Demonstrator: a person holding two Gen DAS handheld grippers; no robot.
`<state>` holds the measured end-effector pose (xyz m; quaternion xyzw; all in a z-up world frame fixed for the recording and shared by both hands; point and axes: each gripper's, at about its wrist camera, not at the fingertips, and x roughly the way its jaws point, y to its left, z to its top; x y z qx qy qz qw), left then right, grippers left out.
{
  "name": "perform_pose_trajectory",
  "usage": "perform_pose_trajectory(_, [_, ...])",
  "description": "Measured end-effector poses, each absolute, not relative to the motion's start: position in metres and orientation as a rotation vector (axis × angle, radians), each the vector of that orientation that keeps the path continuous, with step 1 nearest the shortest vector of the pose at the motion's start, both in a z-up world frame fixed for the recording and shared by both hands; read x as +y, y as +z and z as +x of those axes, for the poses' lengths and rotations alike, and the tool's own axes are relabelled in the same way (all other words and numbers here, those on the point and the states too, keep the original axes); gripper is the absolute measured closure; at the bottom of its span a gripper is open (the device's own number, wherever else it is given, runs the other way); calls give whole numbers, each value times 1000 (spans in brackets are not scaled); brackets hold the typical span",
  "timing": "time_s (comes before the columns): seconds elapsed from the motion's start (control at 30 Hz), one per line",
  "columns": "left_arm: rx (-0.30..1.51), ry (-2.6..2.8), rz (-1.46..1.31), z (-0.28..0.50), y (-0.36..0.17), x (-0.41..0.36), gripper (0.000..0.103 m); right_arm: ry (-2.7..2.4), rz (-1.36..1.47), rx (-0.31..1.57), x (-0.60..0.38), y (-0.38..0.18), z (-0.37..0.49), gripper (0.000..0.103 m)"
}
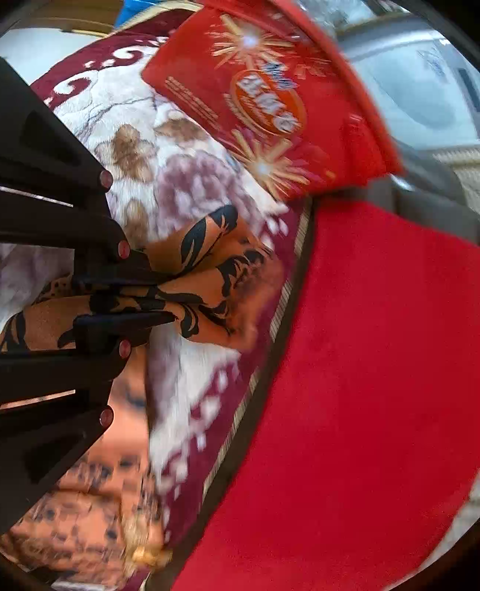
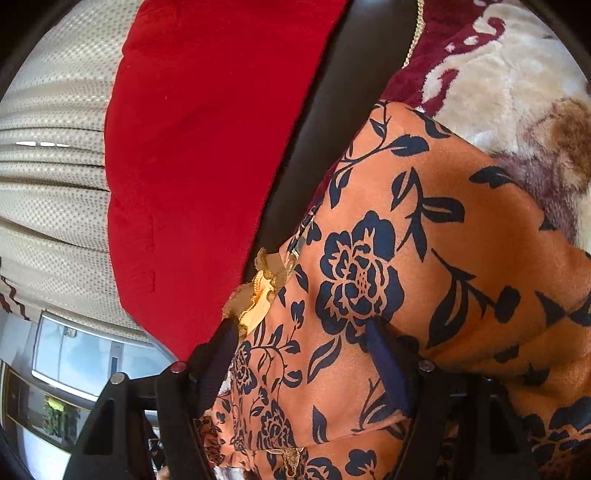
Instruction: Fold small clothes
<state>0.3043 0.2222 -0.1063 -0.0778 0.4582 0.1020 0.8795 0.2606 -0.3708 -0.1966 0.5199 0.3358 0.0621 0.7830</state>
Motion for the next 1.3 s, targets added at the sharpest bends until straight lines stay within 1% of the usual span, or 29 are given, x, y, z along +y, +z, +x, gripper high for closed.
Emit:
perform_pose_trajectory(0.1, [900,98,-122,293,-72,186,91,138,1146,723,-373,-197,259,28])
perform_pose_trajectory(0.27, [798,-131,-6,270,-12,89,91,229,1172,722,-366,-191,261,28])
perform_pose_trajectory(0.4, [746,-303,49,250,10,13,91,364,1231,706,-358,-188,263,28])
perform_pose_trajectory(0.5, [745,-426,77,242,2,-50,90,483,1308,687,-354,-188,265,24])
perform_pose_trajectory(0.53, [760,-451,98,243,-5,-66,86,538,1351,674,-354,-190,266,19])
perform_pose_trajectory(0.57, [795,-479,121,246,-17,-85,85,567,1381,663,-355,-191,265,17])
perform_pose_trajectory(0.63, [897,-484,141,256,-47,-113,70,584,1457,629,-361,-195,265,17])
perform_pose_trajectory(0.77, [921,-489,40,262,-77,-105,65,467,1513,596,-390,-203,254,15])
perform_pose_trajectory(0.83, [908,-459,-19,261,-83,-86,53,422,1518,596,-400,-205,251,15])
perform_pose_trajectory(0.87, [895,-435,-48,260,-89,-76,52,415,1512,607,-401,-206,252,15])
perform_pose_trajectory(0.93, [876,-373,-82,256,-100,-56,51,383,1465,656,-401,-203,256,15])
perform_pose_trajectory(1.07, [847,-220,-128,251,-126,-15,51,348,1373,695,-392,-200,270,15])
perform_pose_trajectory(1.13, [835,-142,-158,251,-139,4,51,331,1327,722,-389,-200,281,17])
perform_pose_trajectory(1.23, [837,-72,-179,252,-156,23,51,327,1314,724,-387,-204,298,21])
perform_pose_trajectory(1.3, [850,-55,-155,254,-163,30,51,320,1308,705,-385,-204,312,21])
